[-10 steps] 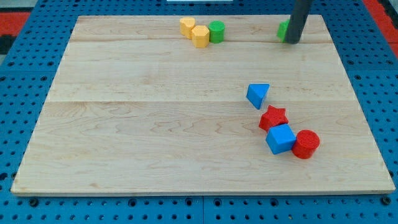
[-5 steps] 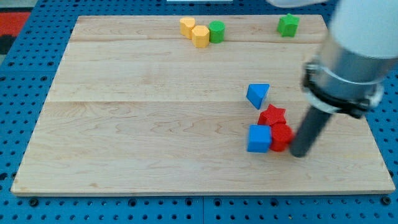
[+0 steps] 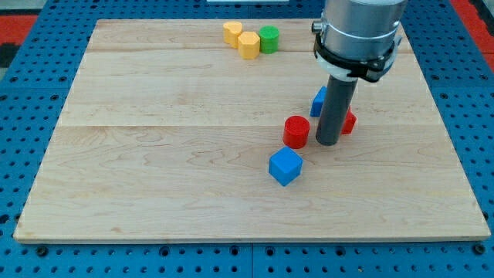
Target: Place the red star to the bottom of the green star
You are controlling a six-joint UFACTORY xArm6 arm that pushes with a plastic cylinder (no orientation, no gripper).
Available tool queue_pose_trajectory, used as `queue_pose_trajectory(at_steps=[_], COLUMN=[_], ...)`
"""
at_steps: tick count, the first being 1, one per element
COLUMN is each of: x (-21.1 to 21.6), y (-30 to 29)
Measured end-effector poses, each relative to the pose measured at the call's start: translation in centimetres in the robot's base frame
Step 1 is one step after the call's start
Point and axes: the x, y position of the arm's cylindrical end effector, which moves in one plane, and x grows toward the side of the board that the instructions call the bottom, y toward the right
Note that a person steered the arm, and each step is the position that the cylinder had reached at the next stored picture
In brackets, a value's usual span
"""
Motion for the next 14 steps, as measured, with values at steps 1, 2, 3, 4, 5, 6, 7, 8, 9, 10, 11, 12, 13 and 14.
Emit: queue_pose_trajectory(at_steps=[1, 2, 3, 4, 5, 6, 7, 8, 9, 10, 11, 12, 13, 14], x=[0.8, -1.7, -5.1, -10.3, -13.8, -11.3, -12.1, -13.3, -15.5, -16.6, -16.6, -12.1, -15.1, -17.9], y=[1.2, 3.0, 3.9, 3.9, 3.9, 3.3, 2.2, -0.5, -2.5, 0.0, 2.9, 3.3, 4.5, 4.7])
